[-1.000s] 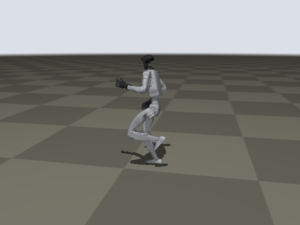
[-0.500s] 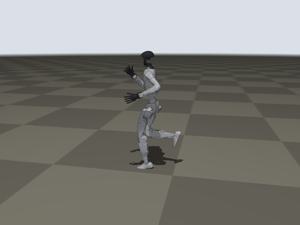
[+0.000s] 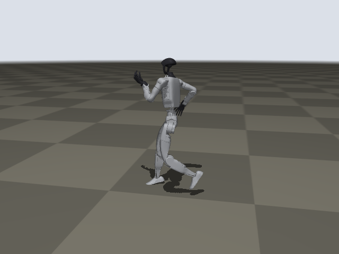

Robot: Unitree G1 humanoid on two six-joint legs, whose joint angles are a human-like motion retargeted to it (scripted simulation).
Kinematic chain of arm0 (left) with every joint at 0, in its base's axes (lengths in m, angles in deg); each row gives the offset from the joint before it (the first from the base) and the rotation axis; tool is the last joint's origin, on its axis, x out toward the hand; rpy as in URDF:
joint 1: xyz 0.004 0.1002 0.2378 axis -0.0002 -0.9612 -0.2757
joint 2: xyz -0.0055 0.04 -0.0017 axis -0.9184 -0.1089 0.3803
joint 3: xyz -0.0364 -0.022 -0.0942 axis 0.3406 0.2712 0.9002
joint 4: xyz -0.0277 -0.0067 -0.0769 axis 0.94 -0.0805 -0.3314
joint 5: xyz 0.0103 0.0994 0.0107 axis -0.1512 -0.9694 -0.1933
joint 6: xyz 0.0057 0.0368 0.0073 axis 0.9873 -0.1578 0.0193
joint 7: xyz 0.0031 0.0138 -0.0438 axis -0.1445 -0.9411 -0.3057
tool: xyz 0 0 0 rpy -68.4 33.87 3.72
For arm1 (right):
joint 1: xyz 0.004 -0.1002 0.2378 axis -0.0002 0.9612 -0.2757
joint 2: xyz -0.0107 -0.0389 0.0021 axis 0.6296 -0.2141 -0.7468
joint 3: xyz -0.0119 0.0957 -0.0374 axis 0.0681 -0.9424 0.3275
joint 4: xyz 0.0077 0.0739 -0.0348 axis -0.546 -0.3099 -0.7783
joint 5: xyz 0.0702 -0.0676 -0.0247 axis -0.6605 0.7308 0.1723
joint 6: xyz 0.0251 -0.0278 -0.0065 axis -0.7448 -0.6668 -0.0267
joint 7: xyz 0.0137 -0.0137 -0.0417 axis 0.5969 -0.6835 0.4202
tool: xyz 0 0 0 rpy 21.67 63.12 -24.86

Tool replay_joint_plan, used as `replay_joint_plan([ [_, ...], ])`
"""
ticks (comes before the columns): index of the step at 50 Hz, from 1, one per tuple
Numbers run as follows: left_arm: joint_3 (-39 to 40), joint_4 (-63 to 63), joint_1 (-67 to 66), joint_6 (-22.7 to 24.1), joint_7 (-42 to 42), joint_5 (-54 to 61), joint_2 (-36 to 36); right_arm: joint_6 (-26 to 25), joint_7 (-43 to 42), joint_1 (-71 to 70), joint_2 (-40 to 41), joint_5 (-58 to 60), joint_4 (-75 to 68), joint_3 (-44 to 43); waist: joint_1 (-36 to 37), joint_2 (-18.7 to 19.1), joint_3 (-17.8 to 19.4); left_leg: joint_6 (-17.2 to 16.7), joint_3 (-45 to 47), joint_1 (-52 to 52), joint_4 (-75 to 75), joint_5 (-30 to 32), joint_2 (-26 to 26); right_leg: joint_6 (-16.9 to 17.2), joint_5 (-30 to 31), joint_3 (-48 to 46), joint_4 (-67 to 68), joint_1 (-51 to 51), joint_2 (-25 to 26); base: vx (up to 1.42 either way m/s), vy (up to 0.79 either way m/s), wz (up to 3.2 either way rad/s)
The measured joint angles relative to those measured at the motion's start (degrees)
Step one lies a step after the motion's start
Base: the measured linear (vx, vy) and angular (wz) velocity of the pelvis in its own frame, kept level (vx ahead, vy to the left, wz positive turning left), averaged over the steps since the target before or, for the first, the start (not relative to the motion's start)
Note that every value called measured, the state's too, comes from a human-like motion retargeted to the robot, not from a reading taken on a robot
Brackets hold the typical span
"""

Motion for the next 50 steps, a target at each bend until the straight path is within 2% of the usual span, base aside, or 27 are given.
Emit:
replay_joint_plan([
  [2, -0.70, -0.36, -3.24, -1.21, 2.47, 2.62, 0.25, 0.36, 0.04, -4.02, 1.87, -0.07, -1.29, 2.31, 1.49, -0.29, 1.14, 3.49, -1.03, -6.65, 18.56, -7.32, 1.34, -0.01, 0.80, -6.26, -2.46, 7.02, -1.14, 1.13, -0.19, 0.15],
  [3, -1.03, -0.02, -5.53, -2.07, 3.26, 3.97, 0.41, 0.61, -0.87, -5.09, 2.81, -0.56, -0.87, 2.60, 2.57, -0.46, 1.35, 5.96, -0.86, -10.23, 26.95, -10.62, 0.32, -0.03, -5.99, -7.10, -2.49, 10.61, -2.25, 1.09, -0.03, -0.22],
  [5, -0.62, 1.84, -10.49, -2.89, 3.82, 6.49, -0.52, 1.45, -8.47, -10.90, 6.05, -4.37, -2.15, 5.48, 6.24, 1.77, 3.91, 7.37, -4.50, -19.46, 45.27, -18.31, -0.21, -6.42, -26.56, -9.52, 1.22, 15.76, 1.32, 0.98, -0.07, -0.72],
  [7, 2.27, 5.33, -16.50, -4.30, 4.66, 7.41, -1.68, 2.50, -19.47, -24.69, 10.76, -5.39, -7.27, 10.03, 12.17, 4.50, 10.88, 6.16, -7.28, -30.16, 60.33, -24.27, -3.16, -14.11, -39.90, -7.69, 16.96, 13.30, 6.38, 0.75, -0.08, -1.70],
  [8, 4.23, 7.19, -20.03, -4.76, 5.21, 7.79, -2.40, 2.68, -24.74, -34.60, 13.07, -4.21, -10.79, 12.94, 15.58, 4.82, 14.76, 5.42, -6.78, -36.71, 65.77, -26.08, -4.78, -16.09, -44.58, -5.55, 28.13, 9.50, 8.23, 0.65, -0.02, -2.21],
  [10, 7.69, 10.55, -29.19, -4.42, 6.08, 8.67, -4.39, 1.24, -29.47, -54.57, 18.10, -0.34, -14.80, 17.92, 22.16, 3.78, 21.51, 5.65, -4.70, -49.04, 71.24, -27.95, -5.52, -15.65, -49.31, -1.80, 40.00, 7.31, 10.22, 0.70, 0.02, -2.27],
  [12, 11.09, 13.58, -39.54, -3.68, 5.28, 10.34, -7.83, -0.81, -28.67, -69.76, 22.97, 2.27, -12.06, 19.32, 30.22, 1.26, 23.30, 7.56, -3.08, -59.17, 69.36, -27.43, -4.56, -15.14, -51.22, 2.26, 39.86, 10.35, 9.54, 0.88, 0.04, -1.94],
  [15, 16.85, 16.66, -54.48, -3.99, 3.23, 14.62, -15.67, -2.79, -31.67, -82.56, 26.80, 2.67, 1.03, 19.38, 42.79, -3.23, 18.41, 10.69, -1.55, -70.34, 58.37, -21.86, -1.82, -13.24, -44.78, 5.79, 30.24, 14.12, 5.77, 1.00, 0.07, -0.89],
  [18, 21.32, 14.38, -66.11, -4.47, 4.70, 12.77, -22.97, -2.34, -31.00, -88.02, 22.98, 1.56, 15.62, 21.78, 49.03, -8.75, 10.51, 12.96, 2.65, -69.93, 39.97, -15.38, 3.28, -7.66, -22.64, 3.77, 10.56, 19.47, 1.50, 1.10, 0.05, 0.34],
  [20, 23.77, 12.19, -72.85, -3.71, 6.69, 11.22, -26.23, -0.68, -28.72, -90.27, 19.59, 1.57, 23.08, 24.31, 51.45, -12.40, 5.57, 10.60, 4.88, -65.44, 25.67, -9.75, 2.21, -0.12, -8.79, 0.28, 3.68, 20.69, -1.47, 1.15, 0.17, -0.06],
  [21, 24.34, 11.70, -76.00, -4.19, 7.27, 11.65, -26.37, -0.48, -27.25, -90.22, 19.29, 2.63, 26.70, 27.03, 51.66, -11.98, 3.33, 7.43, 2.88, -61.36, 17.81, -5.53, 0.50, -2.70, -7.03, -3.27, 2.86, 22.00, -1.54, 1.17, 0.21, -0.51],
  [23, 24.76, 10.62, -80.07, -5.34, 8.35, 12.65, -25.96, 1.02, -24.43, -89.34, 19.26, 2.32, 33.44, 31.82, 51.79, -9.77, 0.28, 1.55, -1.73, -51.42, 2.21, 2.99, -1.42, -7.48, -8.13, -9.48, 7.78, 23.29, -0.09, 1.18, 0.20, -0.71],
  [25, 25.15, 12.28, -85.10, -6.41, 8.24, 11.21, -24.57, 2.98, -22.80, -85.15, 20.95, -0.15, 38.01, 35.88, 50.81, -6.21, -2.12, -2.94, -5.53, -39.03, -13.55, 10.37, -0.21, -10.68, -11.65, -13.02, 18.50, 23.42, 3.51, 1.17, 0.23, -0.50],
  [26, 22.87, 8.39, -80.80, -7.01, 8.56, 10.35, -24.27, 4.26, -22.02, -82.79, 20.38, -2.43, 38.83, 36.58, 49.70, -4.62, -1.33, -4.00, -5.71, -32.60, -21.80, 13.95, 0.43, -12.20, -14.47, -14.31, 28.02, 21.51, 4.79, 1.12, 0.23, 0.02],
  [28, 18.64, 2.42, -74.22, -8.16, 9.58, 7.44, -23.17, 5.79, -20.33, -77.28, 19.57, -5.55, 38.98, 38.18, 47.50, -2.05, -1.35, -5.88, -1.63, -21.38, -36.84, 21.66, 3.79, -14.93, -17.74, -15.94, 47.59, 15.17, 7.96, 1.06, 0.19, 0.16],
  [30, 14.64, -1.87, -68.74, -8.91, 10.44, 3.64, -21.39, 6.34, -18.35, -70.85, 17.96, -4.87, 37.37, 38.99, 45.58, -0.57, -2.92, -8.30, 9.83, -12.35, -48.66, 29.48, 8.33, -17.33, -19.78, -16.06, 68.03, 4.60, 12.88, 1.01, 0.13, -0.20],
  [32, 10.55, -3.66, -63.17, -8.14, 8.30, -0.61, -19.90, 7.02, -16.40, -62.28, 13.05, -1.35, 34.70, 36.11, 44.24, -0.83, -3.88, -10.05, 16.75, -5.03, -56.16, 25.48, 7.61, -16.76, -23.66, -15.58, 88.34, -8.74, 19.62, 0.93, 0.09, -0.39],
  [33, 8.66, -3.53, -59.98, -7.43, 6.33, -2.38, -19.59, 7.39, -15.73, -57.45, 9.72, 0.03, 32.58, 33.46, 43.34, -1.79, -3.72, -8.97, 17.28, -2.47, -58.25, 17.57, 5.32, -16.14, -25.15, -16.44, 98.19, -16.01, 21.00, 0.84, 0.11, 0.02],
  [35, 5.79, -2.36, -51.06, -6.32, 1.79, -3.50, -19.85, 7.14, -17.19, -47.70, 4.24, 1.82, 24.30, 27.80, 39.19, -4.81, -0.70, -1.75, 16.66, -1.22, -55.11, -0.56, 0.18, -15.99, -28.44, -18.40, 115.25, -29.88, 18.41, 0.73, 0.12, 1.15],
  [37, 3.49, -2.80, -36.75, -6.49, -1.37, -2.89, -20.56, 5.70, -21.09, -39.36, 4.98, -0.75, 8.27, 22.06, 31.53, -5.99, 6.17, 6.88, 11.09, -9.29, -29.54, -17.05, 1.77, -15.22, -34.06, -20.61, 123.76, -39.92, 16.16, 0.68, 0.05, 2.84],
  [38, 2.46, -3.55, -29.79, -6.74, -1.62, -3.08, -20.41, 5.06, -21.80, -36.15, 7.15, -4.20, -0.23, 19.40, 28.07, -4.38, 9.00, 7.49, 7.50, -12.77, -18.19, -21.53, 4.62, -14.66, -36.16, -22.33, 124.17, -43.97, 16.41, 0.76, 0.11, 2.54],
  [40, -0.59, -5.34, -18.03, -6.50, -1.82, -4.58, -17.78, 5.80, -21.95, -30.49, 9.50, -10.26, -10.33, 14.40, 24.03, -1.16, 10.48, 4.82, 4.63, -13.87, -10.71, -24.21, 7.50, -15.30, -37.49, -21.42, 119.25, -51.06, 14.39, 0.89, 0.23, 1.30],
  [42, -3.99, -8.29, -9.95, -5.20, -2.93, -7.02, -13.04, 8.83, -20.41, -22.72, 6.40, -13.97, -5.89, 9.95, 21.97, 0.53, 6.24, 2.79, 4.56, -9.38, -18.06, -21.41, 6.14, -16.76, -36.84, -18.62, 107.84, -54.89, 11.95, 1.04, 0.21, 0.25],
  [43, -4.68, -9.24, -8.26, -4.63, -3.15, -7.87, -11.13, 9.66, -18.15, -18.08, 3.98, -15.93, -0.65, 8.20, 20.07, 1.41, 3.44, 1.80, 3.58, -6.37, -23.57, -17.71, 5.32, -16.57, -35.98, -17.62, 100.39, -54.43, 11.83, 1.12, 0.11, 0.53],
  [45, -5.33, -10.19, -7.28, -3.95, -2.10, -8.41, -7.97, 9.52, -12.43, -9.95, -0.57, -20.29, 8.84, 6.94, 15.53, 3.68, -1.16, -1.52, 0.33, -0.08, -34.72, -4.79, 5.11, -15.81, -30.78, -16.71, 82.31, -48.66, 11.21, 1.17, 0.02, 1.04],
  [48, -9.14, -10.95, -4.35, -2.97, 0.60, -7.85, -2.85, 8.11, -4.65, -0.71, -3.52, -20.37, 14.70, 7.42, 12.22, 5.40, -6.86, -7.04, -5.64, 3.91, -44.39, 18.00, 6.21, -10.00, -18.67, -8.57, 48.71, -33.90, 14.48, 1.18, -0.10, 1.60],
  [50, -12.80, -7.38, -4.68, -2.64, 0.47, -7.91, -0.47, 7.58, -3.84, 8.15, -1.41, -16.05, 17.37, 6.82, 12.08, 2.05, -10.17, -6.53, -5.85, 3.02, -39.59, 20.54, 4.55, -7.23, -15.80, -0.33, 29.04, -22.55, 11.73, 1.15, -0.17, 1.93],
])
